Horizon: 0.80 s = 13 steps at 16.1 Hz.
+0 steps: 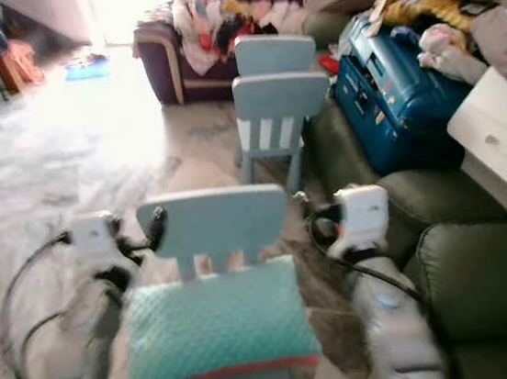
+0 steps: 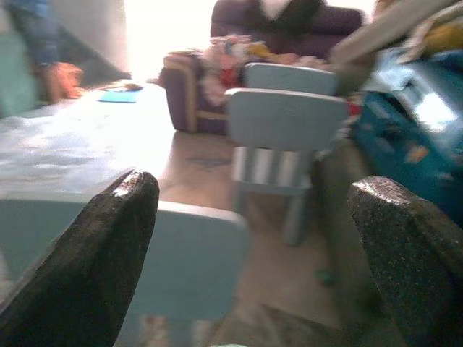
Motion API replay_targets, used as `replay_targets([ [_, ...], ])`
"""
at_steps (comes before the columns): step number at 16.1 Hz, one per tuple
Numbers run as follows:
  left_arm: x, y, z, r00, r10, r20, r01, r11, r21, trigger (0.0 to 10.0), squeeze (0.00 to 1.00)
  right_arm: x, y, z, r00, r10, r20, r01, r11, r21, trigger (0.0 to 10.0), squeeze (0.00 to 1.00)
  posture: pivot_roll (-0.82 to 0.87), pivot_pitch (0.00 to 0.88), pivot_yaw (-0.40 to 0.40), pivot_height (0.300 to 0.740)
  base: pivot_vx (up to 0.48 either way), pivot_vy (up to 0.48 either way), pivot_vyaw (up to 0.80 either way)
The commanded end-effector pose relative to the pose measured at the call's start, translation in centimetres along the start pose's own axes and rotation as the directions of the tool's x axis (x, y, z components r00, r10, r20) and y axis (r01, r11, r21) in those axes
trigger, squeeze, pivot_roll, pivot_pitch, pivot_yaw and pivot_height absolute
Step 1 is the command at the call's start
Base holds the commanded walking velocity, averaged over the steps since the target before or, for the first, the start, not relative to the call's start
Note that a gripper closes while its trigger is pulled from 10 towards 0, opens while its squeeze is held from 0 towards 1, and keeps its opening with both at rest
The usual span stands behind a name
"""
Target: Move the pillow to the sofa
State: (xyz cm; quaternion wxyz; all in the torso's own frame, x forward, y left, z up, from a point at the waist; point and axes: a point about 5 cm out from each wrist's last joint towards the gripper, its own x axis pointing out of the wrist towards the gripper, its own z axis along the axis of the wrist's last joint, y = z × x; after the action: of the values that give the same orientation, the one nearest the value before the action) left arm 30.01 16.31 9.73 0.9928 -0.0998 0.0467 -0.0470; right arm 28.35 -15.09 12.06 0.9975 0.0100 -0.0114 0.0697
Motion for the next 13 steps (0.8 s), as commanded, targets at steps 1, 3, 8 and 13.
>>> replay_targets([
  [1,0.0,-0.6,-0.2,1.000,-0.013,-0.006,0.013,1.000,-0.002,10.0,0.00,-0.2,-0.7,0.0,1.000,-0.015,-0.004,0.015,1.000,-0.017,10.0,0.00,-0.07,0.039,-0.059,0.740,0.000,0.000,0.00],
  [3,0.0,-0.5,-0.1,1.000,-0.012,-0.007,0.012,1.000,-0.001,10.0,0.00,-0.3,-0.7,0.1,1.000,-0.012,-0.005,0.012,1.000,-0.017,10.0,0.00,-0.07,0.039,-0.060,0.740,0.000,0.000,0.00],
  [8,-0.5,0.9,-1.0,0.998,0.044,-0.044,-0.040,0.996,0.083,10.0,0.00,-0.3,-0.3,-0.5,0.999,0.024,-0.031,-0.024,1.000,-0.002,10.0,0.00,-0.06,0.044,-0.063,0.740,0.000,0.000,0.00],
  [13,-1.9,3.6,-2.0,0.989,0.136,-0.062,-0.125,0.979,0.160,10.0,0.00,-0.3,-0.3,-1.0,0.998,0.034,-0.044,-0.034,0.999,0.009,10.0,0.00,-0.04,0.068,-0.060,0.740,0.000,0.000,0.00],
])
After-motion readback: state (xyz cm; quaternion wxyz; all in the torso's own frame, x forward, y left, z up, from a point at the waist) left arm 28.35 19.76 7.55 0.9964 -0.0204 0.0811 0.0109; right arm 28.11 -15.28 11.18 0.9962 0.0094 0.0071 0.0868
